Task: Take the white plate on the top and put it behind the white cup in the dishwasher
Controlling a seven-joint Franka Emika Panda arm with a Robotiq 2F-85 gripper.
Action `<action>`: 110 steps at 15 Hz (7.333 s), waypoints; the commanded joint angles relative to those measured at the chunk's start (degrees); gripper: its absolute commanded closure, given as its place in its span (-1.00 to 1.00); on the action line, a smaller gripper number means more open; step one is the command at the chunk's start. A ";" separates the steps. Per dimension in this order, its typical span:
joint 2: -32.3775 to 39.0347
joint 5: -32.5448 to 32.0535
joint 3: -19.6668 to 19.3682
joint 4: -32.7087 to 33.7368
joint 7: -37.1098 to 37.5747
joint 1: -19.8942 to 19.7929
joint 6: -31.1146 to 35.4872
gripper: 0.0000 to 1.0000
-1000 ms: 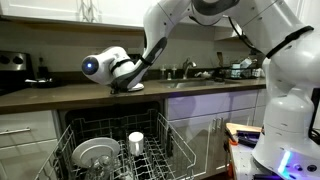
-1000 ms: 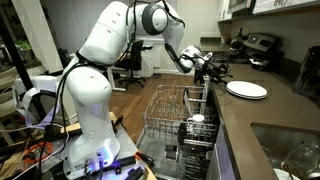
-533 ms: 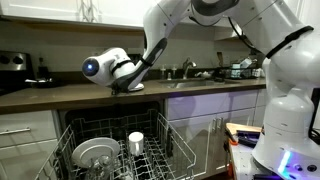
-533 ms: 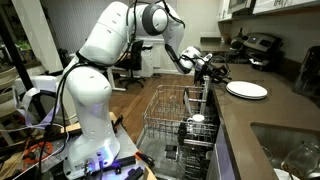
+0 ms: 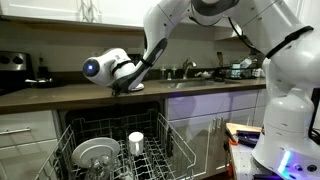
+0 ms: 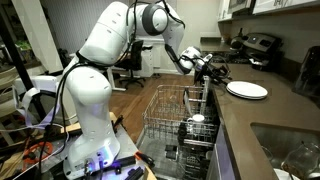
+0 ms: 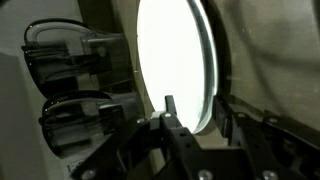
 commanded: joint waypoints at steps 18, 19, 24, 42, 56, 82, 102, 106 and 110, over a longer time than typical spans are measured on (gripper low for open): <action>-0.53 -0.86 0.38 -1.24 1.13 -0.93 0.75 0.29; -0.51 -0.87 0.38 -1.24 1.15 -0.92 0.74 0.31; -0.49 -0.82 0.43 -1.32 1.17 -0.86 0.64 0.28; -0.59 -0.84 0.37 -1.62 1.26 -1.06 0.67 0.49; -1.01 -0.89 0.17 -2.10 1.33 -1.15 0.40 0.53; -1.61 -1.32 -0.48 -2.71 0.74 -1.50 -0.27 0.85; -1.63 -0.49 1.97 0.12 -1.03 -0.37 0.20 0.85; -1.87 -0.95 2.04 -0.40 -0.61 -0.63 0.99 0.84; -2.03 -1.62 1.66 -0.96 0.11 -1.03 2.28 0.24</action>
